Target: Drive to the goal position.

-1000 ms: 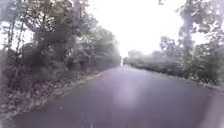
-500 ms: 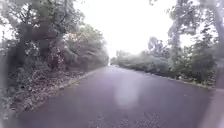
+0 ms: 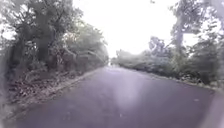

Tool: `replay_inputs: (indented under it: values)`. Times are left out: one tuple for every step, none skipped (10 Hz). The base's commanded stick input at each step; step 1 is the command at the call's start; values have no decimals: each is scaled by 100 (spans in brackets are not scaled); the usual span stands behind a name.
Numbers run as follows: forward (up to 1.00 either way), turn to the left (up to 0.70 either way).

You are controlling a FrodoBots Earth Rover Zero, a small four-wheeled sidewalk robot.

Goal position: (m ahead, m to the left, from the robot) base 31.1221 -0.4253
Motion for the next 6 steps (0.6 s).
replay_inputs:
  values:
    - [100, 0]
    - [100, 0]
    - [100, 0]
    - [100, 0]
    - [100, 0]
    - [100, 0]
